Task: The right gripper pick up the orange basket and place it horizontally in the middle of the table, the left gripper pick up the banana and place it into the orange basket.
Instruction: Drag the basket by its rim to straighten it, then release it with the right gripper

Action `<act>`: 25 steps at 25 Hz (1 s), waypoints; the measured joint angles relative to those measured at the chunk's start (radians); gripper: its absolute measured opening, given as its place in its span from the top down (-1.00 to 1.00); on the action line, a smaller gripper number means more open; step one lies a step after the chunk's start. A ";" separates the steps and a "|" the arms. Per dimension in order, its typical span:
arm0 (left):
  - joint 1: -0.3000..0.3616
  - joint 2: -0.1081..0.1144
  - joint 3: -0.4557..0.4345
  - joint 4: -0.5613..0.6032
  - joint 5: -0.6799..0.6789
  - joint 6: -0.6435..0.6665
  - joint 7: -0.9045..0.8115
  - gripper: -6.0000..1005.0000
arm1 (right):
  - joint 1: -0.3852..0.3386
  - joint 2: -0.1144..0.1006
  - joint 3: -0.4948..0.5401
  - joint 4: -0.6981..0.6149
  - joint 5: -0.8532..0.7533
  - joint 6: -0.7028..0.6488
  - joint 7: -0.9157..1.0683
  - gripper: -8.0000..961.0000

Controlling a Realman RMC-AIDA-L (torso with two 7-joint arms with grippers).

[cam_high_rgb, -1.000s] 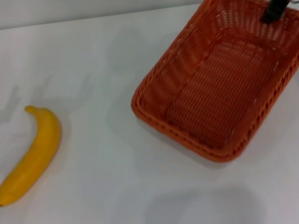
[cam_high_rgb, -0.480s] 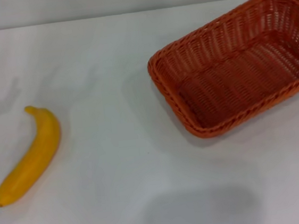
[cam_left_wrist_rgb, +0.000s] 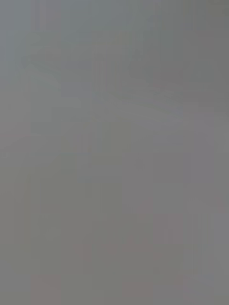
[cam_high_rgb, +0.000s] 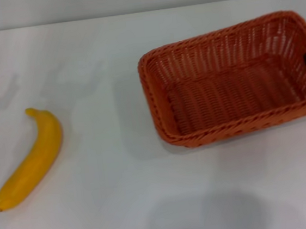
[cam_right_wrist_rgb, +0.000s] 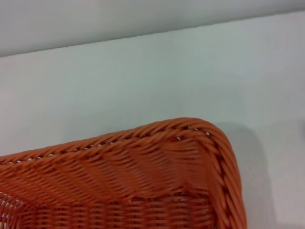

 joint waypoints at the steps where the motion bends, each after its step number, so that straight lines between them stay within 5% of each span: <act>1: 0.000 0.004 0.000 0.002 0.000 0.000 -0.004 -0.72 | -0.016 0.000 -0.015 -0.001 0.022 -0.008 0.013 0.63; 15: -0.002 0.006 0.001 0.009 0.002 0.001 -0.010 -0.72 | -0.144 -0.005 -0.079 -0.017 0.197 -0.072 0.054 0.63; 25: 0.005 -0.010 0.000 0.006 0.002 0.001 -0.015 -0.72 | -0.157 -0.016 -0.072 -0.004 0.231 -0.021 -0.007 -0.03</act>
